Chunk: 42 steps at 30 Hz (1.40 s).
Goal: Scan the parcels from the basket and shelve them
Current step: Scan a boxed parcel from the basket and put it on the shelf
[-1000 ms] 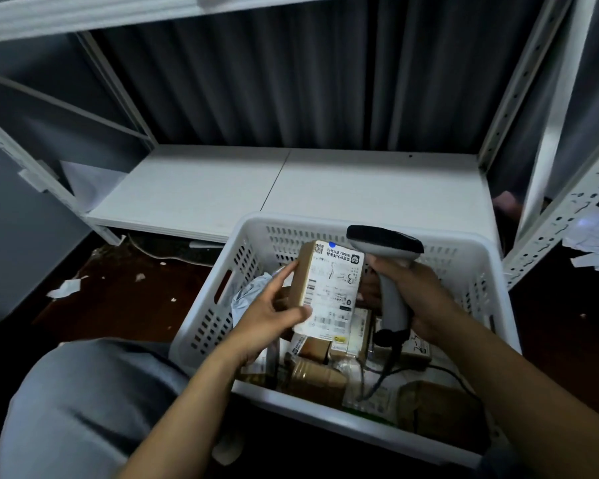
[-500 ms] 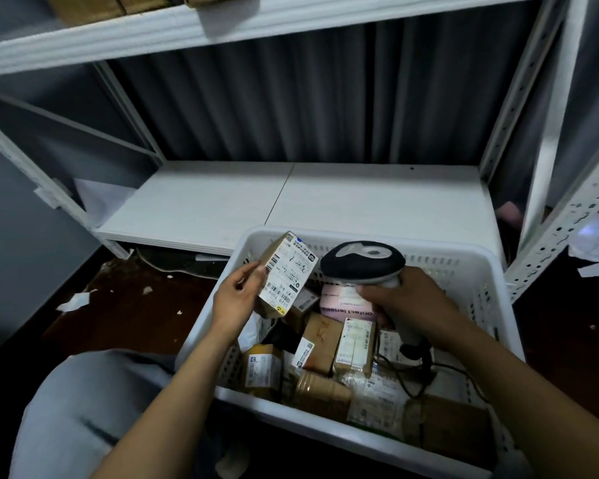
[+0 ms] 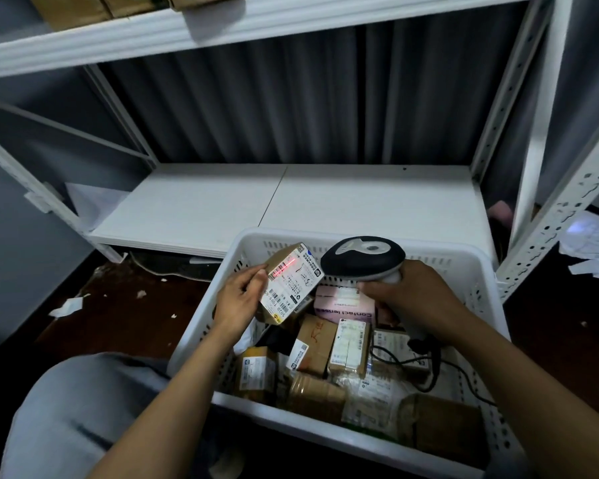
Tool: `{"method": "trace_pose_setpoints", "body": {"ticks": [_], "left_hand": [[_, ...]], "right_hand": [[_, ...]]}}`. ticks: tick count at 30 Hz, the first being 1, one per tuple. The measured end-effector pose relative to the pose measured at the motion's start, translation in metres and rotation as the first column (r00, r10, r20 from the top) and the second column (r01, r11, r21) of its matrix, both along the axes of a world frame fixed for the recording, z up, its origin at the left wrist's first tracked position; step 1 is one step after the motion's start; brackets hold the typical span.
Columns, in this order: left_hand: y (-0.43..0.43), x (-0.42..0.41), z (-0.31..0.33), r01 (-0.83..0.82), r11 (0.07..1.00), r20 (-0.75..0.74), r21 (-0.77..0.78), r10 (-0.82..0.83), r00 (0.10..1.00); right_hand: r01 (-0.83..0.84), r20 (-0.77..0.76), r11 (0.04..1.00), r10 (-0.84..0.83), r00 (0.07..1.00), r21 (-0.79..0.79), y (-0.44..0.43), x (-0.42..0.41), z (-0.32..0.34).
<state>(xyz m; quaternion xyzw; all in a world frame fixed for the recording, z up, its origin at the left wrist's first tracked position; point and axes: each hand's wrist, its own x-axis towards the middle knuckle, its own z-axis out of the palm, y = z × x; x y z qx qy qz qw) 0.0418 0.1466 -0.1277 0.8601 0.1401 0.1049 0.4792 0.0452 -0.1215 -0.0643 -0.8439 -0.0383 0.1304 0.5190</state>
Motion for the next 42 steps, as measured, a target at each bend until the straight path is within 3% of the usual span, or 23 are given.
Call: {"method": "trace_pose_setpoints", "body": {"ticks": [8,13,18,22,32,37,39,42], "left_hand": [[-0.004,0.002,0.007,0.019,1.000,0.004,-0.022,-0.019,1.000],[-0.008,-0.001,0.026,-0.005,0.981,-0.055,-0.192,-0.006,0.998],[-0.018,-0.005,0.062,0.043,0.892,-0.085,-0.449,-0.090,0.992],[-0.019,-0.009,0.102,0.117,0.831,-0.068,-0.544,-0.183,0.981],[0.020,-0.012,0.203,0.334,0.771,0.173,-0.542,-0.286,0.942],[0.043,-0.009,0.241,0.461,0.708,0.165,-0.536,-0.447,0.879],[0.043,-0.002,0.253,0.497,0.716,0.192,-0.491,-0.467,0.863],[0.033,0.011,0.273,0.474,0.803,0.265,-0.361,-0.399,0.878]], "right_hand": [[0.000,0.021,0.998,-0.001,1.000,0.065,0.001,0.007,0.002],[0.048,-0.027,0.984,-0.044,0.999,0.173,0.004,0.001,0.004],[0.254,-0.077,0.856,-0.245,0.966,0.450,0.012,-0.011,0.010],[0.276,-0.093,0.760,-0.275,0.957,0.589,0.027,-0.012,0.032],[0.229,0.049,0.704,-0.351,0.935,0.673,0.094,0.011,0.126],[0.197,0.096,0.653,-0.384,0.918,0.731,0.127,0.020,0.166],[0.199,0.104,0.638,-0.405,0.908,0.744,0.130,0.023,0.179],[0.224,0.103,0.603,-0.459,0.883,0.765,0.123,0.028,0.195]]}}
